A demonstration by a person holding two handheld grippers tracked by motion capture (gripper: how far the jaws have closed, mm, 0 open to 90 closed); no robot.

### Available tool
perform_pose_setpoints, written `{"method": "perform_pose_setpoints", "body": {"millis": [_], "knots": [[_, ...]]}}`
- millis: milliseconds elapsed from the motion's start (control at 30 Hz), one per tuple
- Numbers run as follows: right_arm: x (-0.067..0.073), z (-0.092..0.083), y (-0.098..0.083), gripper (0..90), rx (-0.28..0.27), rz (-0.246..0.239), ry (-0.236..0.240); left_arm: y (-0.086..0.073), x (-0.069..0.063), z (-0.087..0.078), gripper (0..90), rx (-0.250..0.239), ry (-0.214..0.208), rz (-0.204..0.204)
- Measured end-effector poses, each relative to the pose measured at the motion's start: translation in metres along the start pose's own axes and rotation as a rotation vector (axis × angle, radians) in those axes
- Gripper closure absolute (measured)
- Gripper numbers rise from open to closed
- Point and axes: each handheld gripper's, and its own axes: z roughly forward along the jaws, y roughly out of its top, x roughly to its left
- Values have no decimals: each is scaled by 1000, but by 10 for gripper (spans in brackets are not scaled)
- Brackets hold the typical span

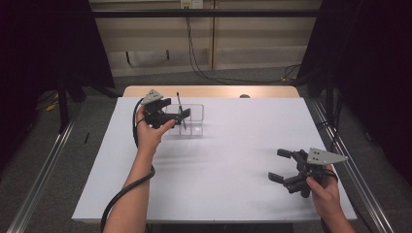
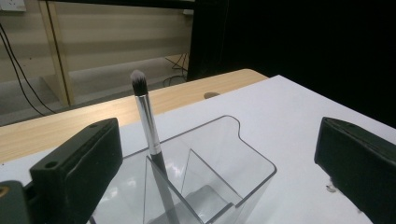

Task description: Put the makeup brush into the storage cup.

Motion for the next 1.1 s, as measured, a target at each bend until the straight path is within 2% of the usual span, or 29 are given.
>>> {"method": "perform_pose_setpoints", "body": {"millis": [300, 433, 1100], "knots": [[1, -2, -1, 28, 0, 2, -6, 1, -2, -1, 0, -8, -27, 9], [1, -3, -2, 28, -3, 3, -9, 1, -3, -3, 0, -5, -28, 24], [5, -7, -3, 28, 1, 2, -16, 0, -9, -14, 0, -14, -58, 44]]}}
